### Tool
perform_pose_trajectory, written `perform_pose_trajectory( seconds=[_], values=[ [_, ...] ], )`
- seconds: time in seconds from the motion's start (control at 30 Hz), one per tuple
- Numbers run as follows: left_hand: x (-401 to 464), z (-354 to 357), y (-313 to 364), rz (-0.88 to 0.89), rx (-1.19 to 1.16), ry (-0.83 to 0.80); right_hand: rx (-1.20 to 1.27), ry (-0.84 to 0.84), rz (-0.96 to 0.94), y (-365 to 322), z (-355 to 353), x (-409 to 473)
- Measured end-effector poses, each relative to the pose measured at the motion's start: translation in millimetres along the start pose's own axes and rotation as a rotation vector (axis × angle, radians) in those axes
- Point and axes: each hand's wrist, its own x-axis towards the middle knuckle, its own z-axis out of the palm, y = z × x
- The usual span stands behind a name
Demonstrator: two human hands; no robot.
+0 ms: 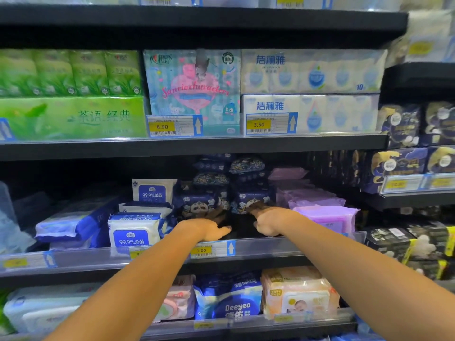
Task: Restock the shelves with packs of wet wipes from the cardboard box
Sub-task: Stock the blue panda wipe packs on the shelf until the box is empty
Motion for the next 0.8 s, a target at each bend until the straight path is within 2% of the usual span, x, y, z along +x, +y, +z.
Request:
perform_pose_trajectory(
  seconds=[0.1, 0.23, 0.4, 0.53, 0.8],
  values=[
    [-11.5, -1.5, 0.1, 0.009, -0.026, -0.021, 0.032, -0.002, -0.005, -1.9, 1.4, -4.5],
    [-24.3, -8.5, -7.0, 0.059, -0.093, 0.049, 0.080, 0.039, -0.035, -1.8, -1.2, -13.3],
    [-54.0, -20.7, -14.3, 0.171, -0.126, 0.241, 0.185, 0.153, -0.138, -3.2, -14.1, -39.5],
    [-96.4, -18.0, -22.2, 0.290, -0.043, 0.381, 0.214, 0.221, -0.246, -16.7, -15.7, -84.6],
    [-219.0, 28.3, -33.2, 0.404, 0.014, 0.574, 0.354, 0.349, -0.403, -47.3, 15.1, -190.7]
  ],
)
